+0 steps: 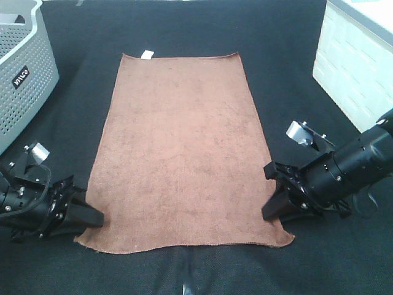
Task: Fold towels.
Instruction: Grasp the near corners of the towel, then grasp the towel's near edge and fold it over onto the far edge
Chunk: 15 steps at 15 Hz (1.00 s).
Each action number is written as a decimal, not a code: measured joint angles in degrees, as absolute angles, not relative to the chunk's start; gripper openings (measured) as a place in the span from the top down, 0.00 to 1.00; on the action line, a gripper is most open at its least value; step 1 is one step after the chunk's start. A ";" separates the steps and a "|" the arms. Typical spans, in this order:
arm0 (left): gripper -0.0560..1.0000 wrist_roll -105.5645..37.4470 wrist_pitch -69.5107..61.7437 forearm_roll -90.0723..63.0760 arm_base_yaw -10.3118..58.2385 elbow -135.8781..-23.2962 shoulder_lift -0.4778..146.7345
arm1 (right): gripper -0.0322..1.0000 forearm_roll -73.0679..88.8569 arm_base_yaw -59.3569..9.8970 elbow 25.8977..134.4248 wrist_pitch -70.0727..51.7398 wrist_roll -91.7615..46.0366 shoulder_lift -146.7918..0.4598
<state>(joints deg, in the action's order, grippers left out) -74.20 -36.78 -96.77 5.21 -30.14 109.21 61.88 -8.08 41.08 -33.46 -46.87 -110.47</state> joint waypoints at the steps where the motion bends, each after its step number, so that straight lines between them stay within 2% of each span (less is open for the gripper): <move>1: 0.93 -74.26 -36.78 -96.77 5.21 -30.14 109.26 | 0.93 61.59 -8.08 40.91 -32.89 -45.26 -110.52; 2: 0.95 -74.26 -36.90 -96.77 5.21 -30.14 109.26 | 0.97 61.54 -8.08 40.91 -32.89 -43.77 -110.52; 9: 0.95 -61.71 -37.82 -80.90 5.21 -29.51 99.47 | 0.97 52.60 -8.14 38.50 -37.13 -33.63 -101.64; 15: 0.95 -56.26 -37.82 -75.63 5.21 -15.01 84.68 | 0.97 51.45 -8.14 26.36 -38.45 -33.17 -93.74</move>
